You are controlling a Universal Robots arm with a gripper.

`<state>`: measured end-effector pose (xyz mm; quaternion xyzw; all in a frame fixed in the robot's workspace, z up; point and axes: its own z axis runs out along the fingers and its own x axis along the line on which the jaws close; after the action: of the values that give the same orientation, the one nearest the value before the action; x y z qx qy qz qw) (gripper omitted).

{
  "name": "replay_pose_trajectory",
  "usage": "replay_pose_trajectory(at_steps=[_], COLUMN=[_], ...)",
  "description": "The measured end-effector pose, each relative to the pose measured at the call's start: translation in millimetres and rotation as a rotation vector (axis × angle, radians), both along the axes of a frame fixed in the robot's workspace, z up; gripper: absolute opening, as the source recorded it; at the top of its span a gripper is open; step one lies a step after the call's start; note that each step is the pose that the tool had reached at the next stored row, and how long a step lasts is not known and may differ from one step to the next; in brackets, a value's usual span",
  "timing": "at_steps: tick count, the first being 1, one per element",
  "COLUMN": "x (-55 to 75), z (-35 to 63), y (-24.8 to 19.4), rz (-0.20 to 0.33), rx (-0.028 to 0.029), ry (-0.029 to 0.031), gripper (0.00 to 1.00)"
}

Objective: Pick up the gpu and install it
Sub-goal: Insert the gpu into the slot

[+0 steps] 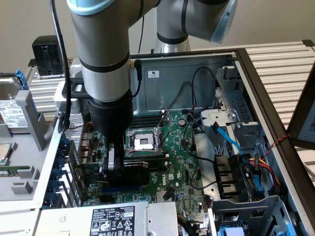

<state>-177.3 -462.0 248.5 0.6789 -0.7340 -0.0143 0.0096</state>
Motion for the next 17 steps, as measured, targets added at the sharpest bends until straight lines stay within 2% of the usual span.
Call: replay_pose_trajectory(at_steps=[17], x=[-0.8], z=[0.3], y=[-0.1], rz=[0.010], rx=[0.0012], ry=[0.0008], gripper=[0.27])
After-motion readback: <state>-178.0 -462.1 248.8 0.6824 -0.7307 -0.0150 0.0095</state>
